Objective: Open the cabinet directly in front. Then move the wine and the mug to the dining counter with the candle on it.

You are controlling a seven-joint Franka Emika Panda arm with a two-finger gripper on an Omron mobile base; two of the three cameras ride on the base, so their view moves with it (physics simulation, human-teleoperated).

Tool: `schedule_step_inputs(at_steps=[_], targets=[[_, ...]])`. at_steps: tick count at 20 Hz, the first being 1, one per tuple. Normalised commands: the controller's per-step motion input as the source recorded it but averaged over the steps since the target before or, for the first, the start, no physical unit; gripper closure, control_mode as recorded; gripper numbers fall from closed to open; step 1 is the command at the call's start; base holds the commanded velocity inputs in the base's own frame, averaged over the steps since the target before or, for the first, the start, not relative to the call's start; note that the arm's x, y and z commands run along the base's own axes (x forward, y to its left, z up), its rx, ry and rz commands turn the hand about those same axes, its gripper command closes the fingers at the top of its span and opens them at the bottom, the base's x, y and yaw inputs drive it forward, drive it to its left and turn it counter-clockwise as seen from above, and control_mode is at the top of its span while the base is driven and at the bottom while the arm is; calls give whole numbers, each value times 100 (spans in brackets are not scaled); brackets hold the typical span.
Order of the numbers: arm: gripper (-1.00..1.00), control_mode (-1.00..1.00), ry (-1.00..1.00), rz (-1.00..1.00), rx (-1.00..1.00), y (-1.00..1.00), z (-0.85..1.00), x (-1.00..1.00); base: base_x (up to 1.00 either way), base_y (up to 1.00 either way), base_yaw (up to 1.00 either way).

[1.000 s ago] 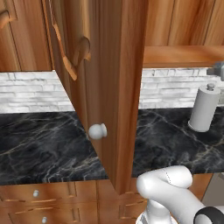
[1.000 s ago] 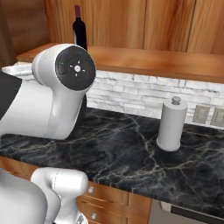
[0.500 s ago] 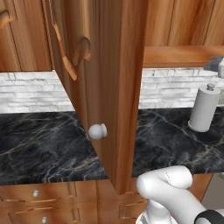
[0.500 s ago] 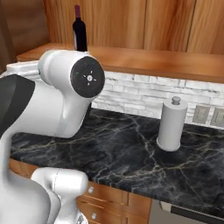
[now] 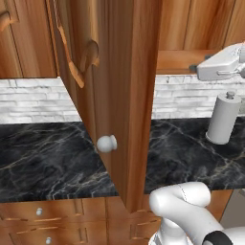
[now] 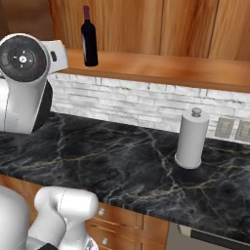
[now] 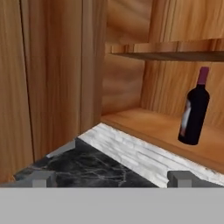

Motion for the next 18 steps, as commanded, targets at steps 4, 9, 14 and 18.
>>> schedule_step_inputs(at_steps=[4,9,14,18], targets=[[-100,-100,0,-24,-4,24,5,18,0,0,0],[-100,-100,0,-25,-4,23,0,11,0,0,0],[-100,-100,6,-24,-2,14,0,15,0,0,0],[-100,-100,12,-22,0,3,0,15,0,0,0]])
